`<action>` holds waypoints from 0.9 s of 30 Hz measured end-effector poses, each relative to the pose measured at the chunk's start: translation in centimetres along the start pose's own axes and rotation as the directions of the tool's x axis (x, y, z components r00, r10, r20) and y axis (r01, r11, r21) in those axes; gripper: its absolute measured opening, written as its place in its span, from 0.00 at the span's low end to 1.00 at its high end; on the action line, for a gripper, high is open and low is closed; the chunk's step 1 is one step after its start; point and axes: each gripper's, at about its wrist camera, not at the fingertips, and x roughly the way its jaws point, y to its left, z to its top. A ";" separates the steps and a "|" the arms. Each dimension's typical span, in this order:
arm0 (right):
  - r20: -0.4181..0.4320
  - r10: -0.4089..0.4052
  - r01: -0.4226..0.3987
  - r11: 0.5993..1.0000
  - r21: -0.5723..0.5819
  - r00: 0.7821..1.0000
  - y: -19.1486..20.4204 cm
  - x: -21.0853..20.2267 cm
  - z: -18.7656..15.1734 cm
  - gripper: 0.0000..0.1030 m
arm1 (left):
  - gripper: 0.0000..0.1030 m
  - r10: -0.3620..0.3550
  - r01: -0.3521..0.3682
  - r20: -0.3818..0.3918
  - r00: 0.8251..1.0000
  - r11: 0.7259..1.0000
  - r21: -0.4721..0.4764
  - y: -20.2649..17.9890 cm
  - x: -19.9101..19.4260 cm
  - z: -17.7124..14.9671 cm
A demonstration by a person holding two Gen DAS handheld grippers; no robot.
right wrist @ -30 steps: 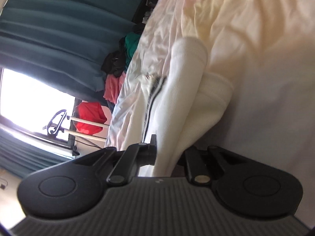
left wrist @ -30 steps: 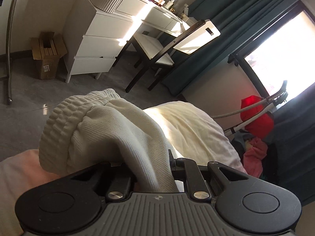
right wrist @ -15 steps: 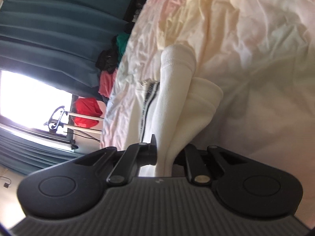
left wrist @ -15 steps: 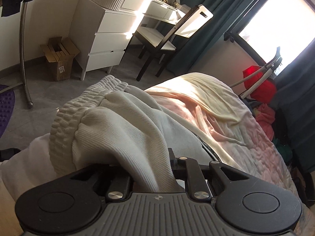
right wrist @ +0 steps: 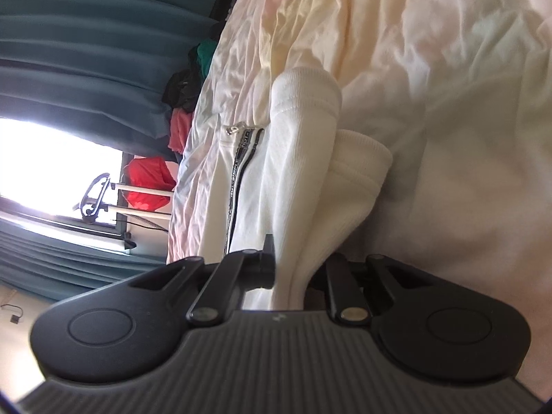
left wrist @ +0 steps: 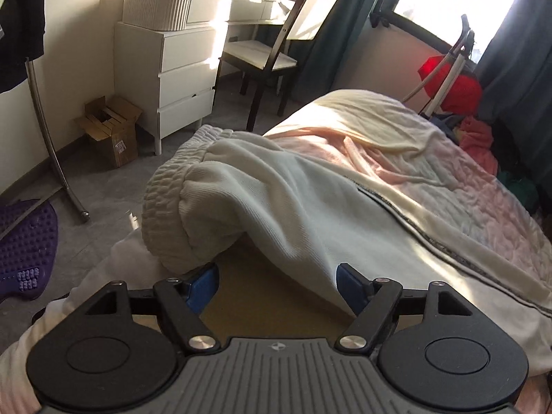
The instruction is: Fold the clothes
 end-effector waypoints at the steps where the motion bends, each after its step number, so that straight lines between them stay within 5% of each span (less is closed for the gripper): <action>1: -0.007 0.000 0.000 1.000 -0.006 1.000 -0.1 0.2 0.1 0.18 | 0.75 -0.006 0.006 0.023 1.000 1.000 0.003 -0.3 -0.6 0.0; 5: -0.026 0.010 -0.010 1.000 -0.020 1.000 -0.5 0.8 0.4 0.22 | 0.78 0.052 -0.064 0.188 0.981 0.996 0.056 -2.8 -2.4 -0.1; 9: -0.023 0.024 -0.025 0.999 -0.021 0.999 -0.4 0.9 0.6 0.26 | 0.78 0.019 -0.064 0.276 0.961 0.986 0.153 -7.1 -1.6 -0.6; 18: 0.069 0.125 -0.125 0.992 -0.006 0.990 -0.1 -0.4 1.4 0.27 | 0.78 -0.149 0.097 0.197 0.969 0.963 0.253 -17.2 6.1 -4.1; 27: 0.009 0.054 -0.054 0.998 -0.024 0.999 -0.8 1.6 1.7 0.25 | 0.80 -0.064 0.017 0.088 0.994 0.891 0.454 -19.3 13.3 -8.2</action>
